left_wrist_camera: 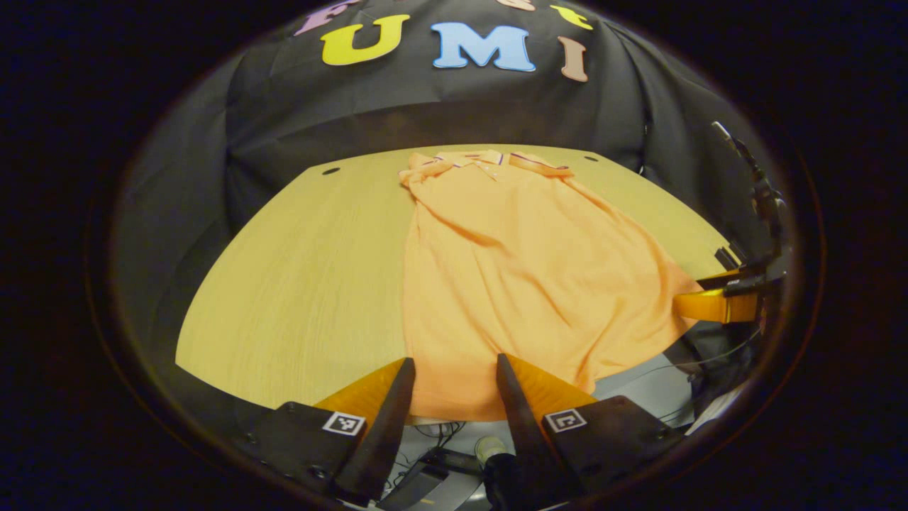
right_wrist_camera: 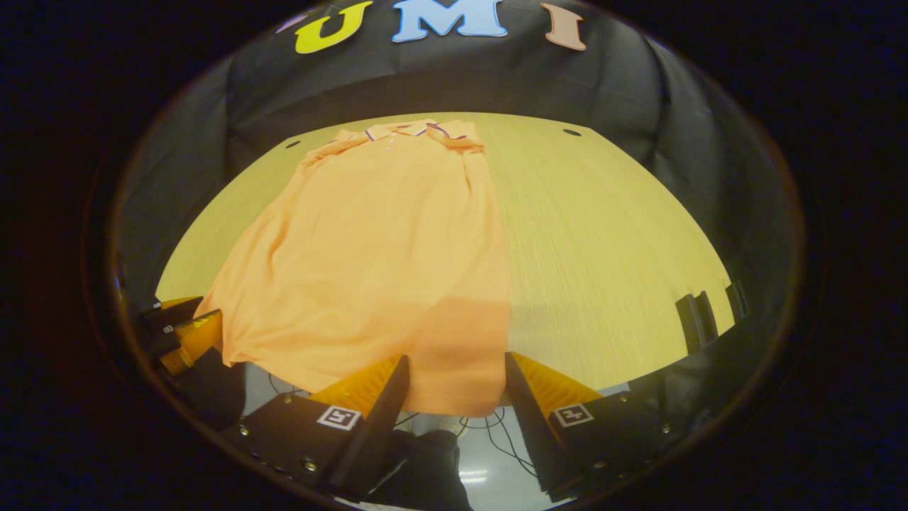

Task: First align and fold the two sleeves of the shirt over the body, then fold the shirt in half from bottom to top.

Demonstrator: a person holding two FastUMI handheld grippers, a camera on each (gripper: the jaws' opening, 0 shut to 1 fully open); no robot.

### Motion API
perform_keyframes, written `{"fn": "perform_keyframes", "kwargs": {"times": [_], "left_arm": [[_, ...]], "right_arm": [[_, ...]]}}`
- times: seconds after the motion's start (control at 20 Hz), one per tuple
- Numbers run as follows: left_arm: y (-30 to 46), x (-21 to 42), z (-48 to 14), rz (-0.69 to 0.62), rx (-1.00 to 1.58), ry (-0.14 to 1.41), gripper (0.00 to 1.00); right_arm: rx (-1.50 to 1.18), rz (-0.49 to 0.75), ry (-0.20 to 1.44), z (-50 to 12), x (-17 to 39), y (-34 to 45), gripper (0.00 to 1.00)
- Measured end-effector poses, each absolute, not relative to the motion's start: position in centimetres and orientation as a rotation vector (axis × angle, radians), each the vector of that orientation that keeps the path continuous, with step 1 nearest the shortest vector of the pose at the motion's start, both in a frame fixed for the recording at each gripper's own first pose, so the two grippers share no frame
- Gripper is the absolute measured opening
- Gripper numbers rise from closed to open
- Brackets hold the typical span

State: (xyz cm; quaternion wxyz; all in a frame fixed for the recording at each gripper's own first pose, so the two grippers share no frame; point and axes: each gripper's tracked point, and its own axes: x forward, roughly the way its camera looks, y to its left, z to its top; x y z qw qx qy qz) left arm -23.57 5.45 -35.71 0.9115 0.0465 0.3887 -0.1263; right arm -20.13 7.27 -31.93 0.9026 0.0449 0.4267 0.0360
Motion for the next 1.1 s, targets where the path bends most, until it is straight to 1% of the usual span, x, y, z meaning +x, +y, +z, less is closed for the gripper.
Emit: {"fn": "perform_keyframes", "kwargs": {"times": [0.05, 0.1, 0.15, 0.2, 0.25, 0.3, 0.35, 0.5, 0.6, 0.9, 1.1], "left_arm": [[4.8, -23.8, -35.7, -0.272, 0.106, 0.797, 0.60], [4.3, -23.9, -35.7, -0.283, 0.119, 0.794, 0.44], [3.8, -23.8, -35.7, -0.284, 0.136, 0.790, 0.28], [3.7, -23.6, -35.8, -0.277, 0.163, 0.790, 0.19], [3.5, -23.5, -35.8, -0.281, 0.183, 0.785, 0.12], [3.5, -23.5, -35.8, -0.273, 0.183, 0.785, 0.12], [3.3, -23.6, -35.7, -0.267, 0.179, 0.788, 0.06], [3.5, -23.1, -35.7, -0.226, 0.128, 0.826, 0.07], [4.0, -22.6, -35.0, -0.176, 0.105, 0.836, 0.06], [3.3, -19.8, -29.9, -0.063, 0.015, 0.750, 0.06], [2.6, -16.9, -26.8, -0.021, -0.030, 0.699, 0.06]], "right_arm": [[0.097, 0.071, 0.882, -31.9, -20.0, 7.2, 0.75], [0.103, 0.068, 0.881, -31.9, -19.8, 7.0, 0.49], [0.113, 0.058, 0.882, -32.0, -19.7, 6.8, 0.43], [0.139, 0.064, 0.888, -32.0, -19.7, 6.8, 0.24], [0.148, 0.084, 0.887, -31.9, -19.6, 6.9, 0.20], [0.169, 0.079, 0.888, -31.6, -19.7, 6.5, 0.20], [0.198, 0.082, 0.880, -32.1, -19.5, 6.5, 0.01], [0.261, 0.128, 0.897, -32.0, -19.5, 6.5, 0.02], [0.295, 0.162, 0.885, -31.1, -19.2, 6.4, 0.02], [0.347, 0.284, 0.744, -25.6, -15.9, 5.8, 0.02], [0.289, 0.315, 0.668, -22.6, -13.0, 4.9, 0.02]]}}
